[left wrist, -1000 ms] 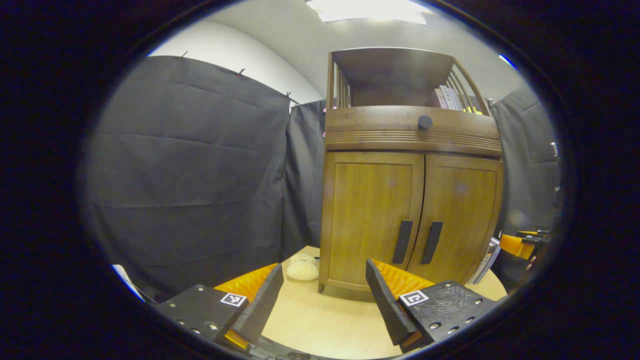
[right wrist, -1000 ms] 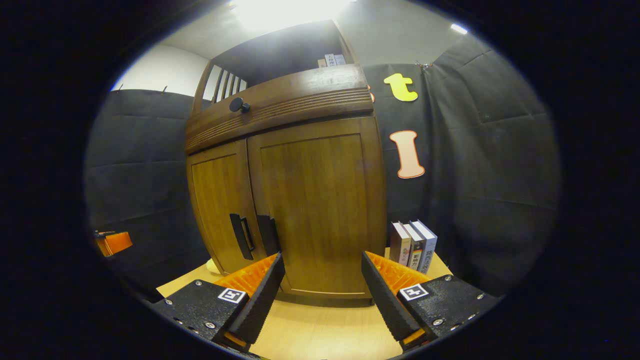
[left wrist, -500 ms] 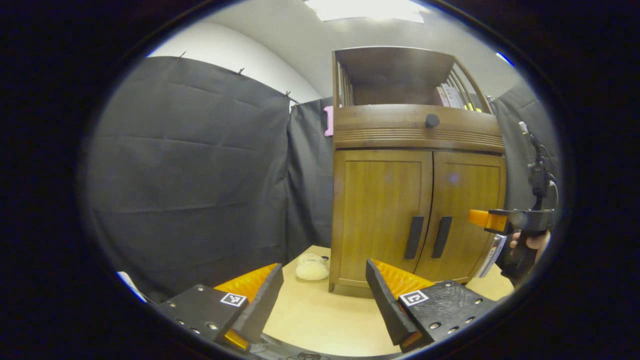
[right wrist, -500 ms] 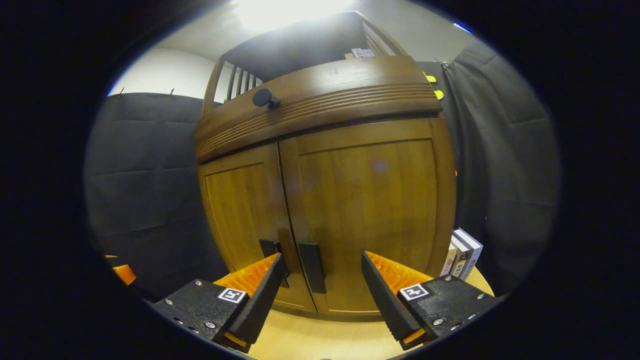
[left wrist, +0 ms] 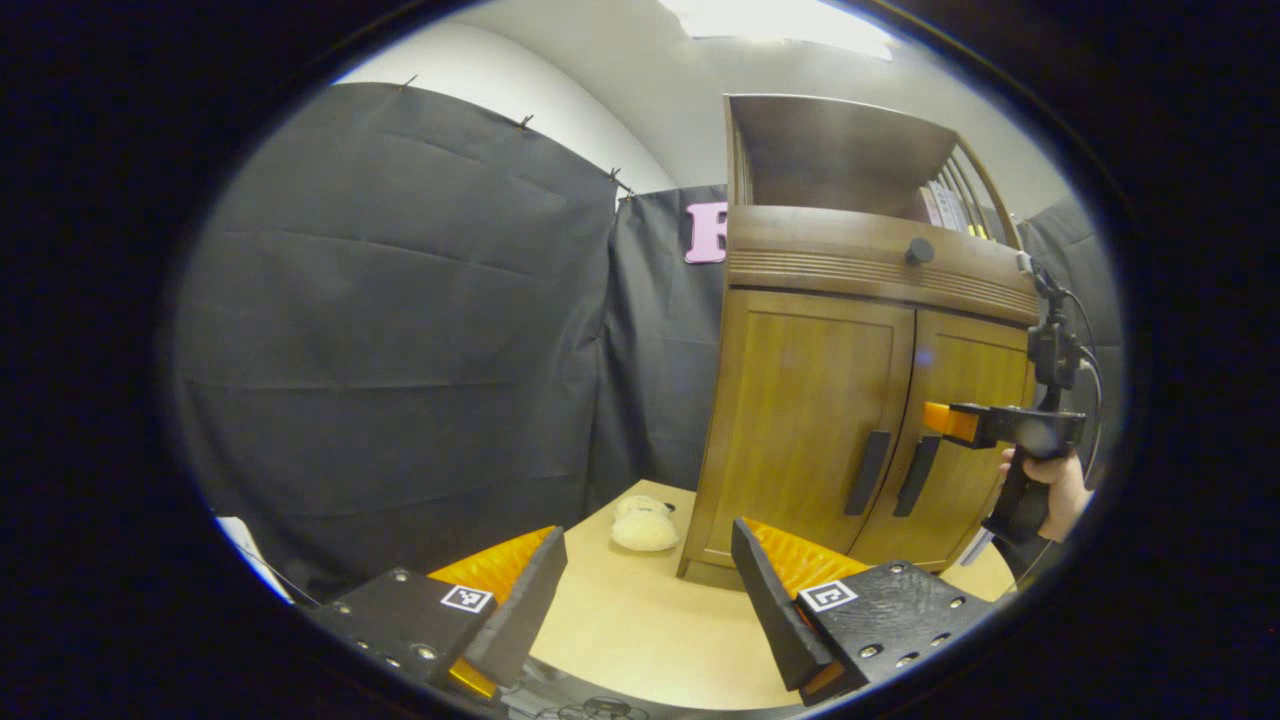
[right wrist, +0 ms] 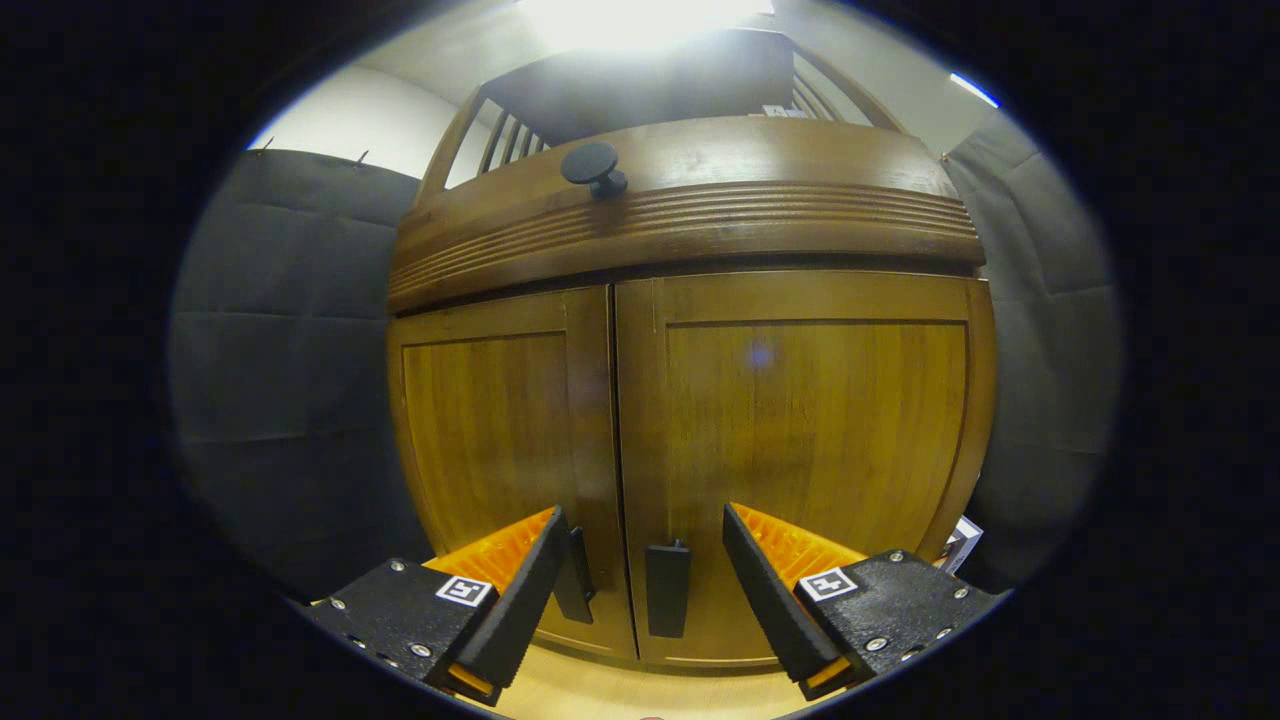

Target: Open the right door of the double-door shoe cabinet with the right hand, and open the left door with the left hand.

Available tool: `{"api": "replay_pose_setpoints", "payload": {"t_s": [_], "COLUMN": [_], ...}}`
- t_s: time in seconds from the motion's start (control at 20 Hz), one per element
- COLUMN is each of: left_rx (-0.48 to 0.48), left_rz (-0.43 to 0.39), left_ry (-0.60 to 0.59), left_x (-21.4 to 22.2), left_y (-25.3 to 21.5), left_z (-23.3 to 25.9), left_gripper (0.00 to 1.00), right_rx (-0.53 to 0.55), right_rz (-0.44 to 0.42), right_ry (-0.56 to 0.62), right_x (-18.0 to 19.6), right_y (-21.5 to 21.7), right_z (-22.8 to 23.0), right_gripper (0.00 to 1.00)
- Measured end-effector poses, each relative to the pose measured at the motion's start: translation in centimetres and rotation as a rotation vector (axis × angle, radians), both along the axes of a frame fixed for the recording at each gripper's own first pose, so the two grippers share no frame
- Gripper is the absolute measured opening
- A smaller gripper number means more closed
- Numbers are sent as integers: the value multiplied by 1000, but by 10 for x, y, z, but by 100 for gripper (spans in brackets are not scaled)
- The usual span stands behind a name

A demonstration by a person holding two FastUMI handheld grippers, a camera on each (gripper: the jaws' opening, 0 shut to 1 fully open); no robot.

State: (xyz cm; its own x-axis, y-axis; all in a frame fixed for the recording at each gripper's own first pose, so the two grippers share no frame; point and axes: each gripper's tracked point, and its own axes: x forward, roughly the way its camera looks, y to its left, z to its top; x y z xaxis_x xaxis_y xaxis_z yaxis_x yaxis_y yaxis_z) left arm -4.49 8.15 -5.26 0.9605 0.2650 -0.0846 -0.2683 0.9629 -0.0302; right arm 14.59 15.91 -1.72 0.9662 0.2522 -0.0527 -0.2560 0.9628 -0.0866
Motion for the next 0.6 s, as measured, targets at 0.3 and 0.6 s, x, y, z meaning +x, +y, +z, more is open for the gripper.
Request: {"api": "replay_pose_setpoints", "payload": {"t_s": [0.3, 0.6], "left_rx": [-39, -66], "left_rz": [-30, -69], "left_ry": [-18, 4], "left_x": [-6, 14], "left_y": [20, 30], "left_z": [-11, -28], "left_gripper": [99, 99], "right_rx": [35, -34], "right_rz": [-22, -107], "right_ry": [28, 45], "right_x": [14, 25], "right_y": [16, 7], "right_z": [-7, -26], "right_gripper": [92, 92]}}
